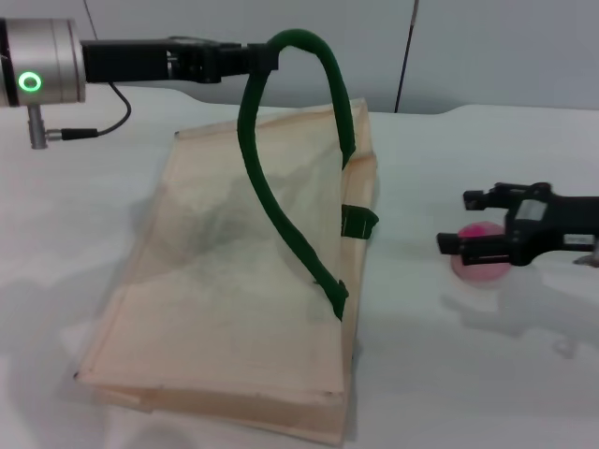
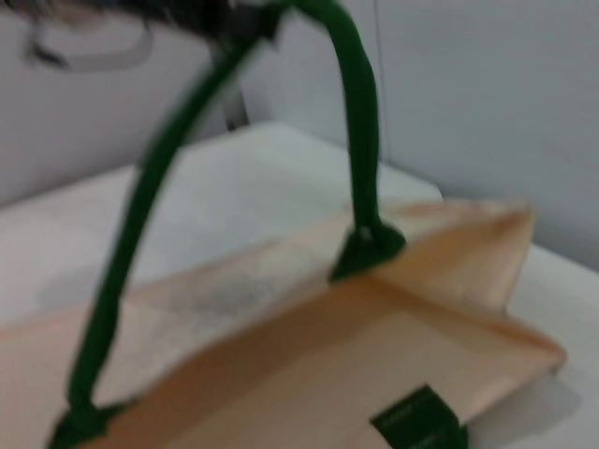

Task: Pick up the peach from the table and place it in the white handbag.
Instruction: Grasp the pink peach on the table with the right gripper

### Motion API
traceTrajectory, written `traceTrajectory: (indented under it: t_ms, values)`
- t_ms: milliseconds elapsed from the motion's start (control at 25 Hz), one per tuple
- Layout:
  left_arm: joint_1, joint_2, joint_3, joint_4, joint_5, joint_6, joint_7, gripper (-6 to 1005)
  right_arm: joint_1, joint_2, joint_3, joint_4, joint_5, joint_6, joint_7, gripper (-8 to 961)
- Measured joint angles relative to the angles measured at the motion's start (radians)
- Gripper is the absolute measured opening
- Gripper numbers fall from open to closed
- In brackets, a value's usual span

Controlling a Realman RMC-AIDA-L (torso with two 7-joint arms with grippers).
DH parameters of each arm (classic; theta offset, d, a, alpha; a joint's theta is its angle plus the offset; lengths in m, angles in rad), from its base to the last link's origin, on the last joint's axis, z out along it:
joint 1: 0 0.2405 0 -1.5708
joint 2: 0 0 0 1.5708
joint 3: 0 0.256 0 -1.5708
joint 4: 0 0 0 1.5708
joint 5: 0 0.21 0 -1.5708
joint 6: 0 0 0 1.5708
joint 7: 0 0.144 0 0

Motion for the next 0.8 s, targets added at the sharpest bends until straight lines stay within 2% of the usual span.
traceTrajectory:
  t_ms: [120,240,600,800]
  values:
    - [0.002,0.005,0.0,0.0,-0.015,0.02,0.0,121,0.015,0.032,0.0,-0.025,-0.094,-0.069,0.043,890]
    - [0.002,0.007,0.0,-0.001,-0.017,0.026,-0.001,121,0.02,0.054,0.002,-0.055,-0.181,-0.124,0.092,889]
    - [0.011,0.008,0.0,-0.001,-0.028,0.033,-0.002,122,0.015,0.058,0.061,-0.072,-0.274,-0.139,0.134,889]
    - [0.016,0.018,0.0,-0.001,-0.055,0.07,-0.003,122,0.021,0.071,0.092,-0.072,-0.367,-0.17,0.168,889]
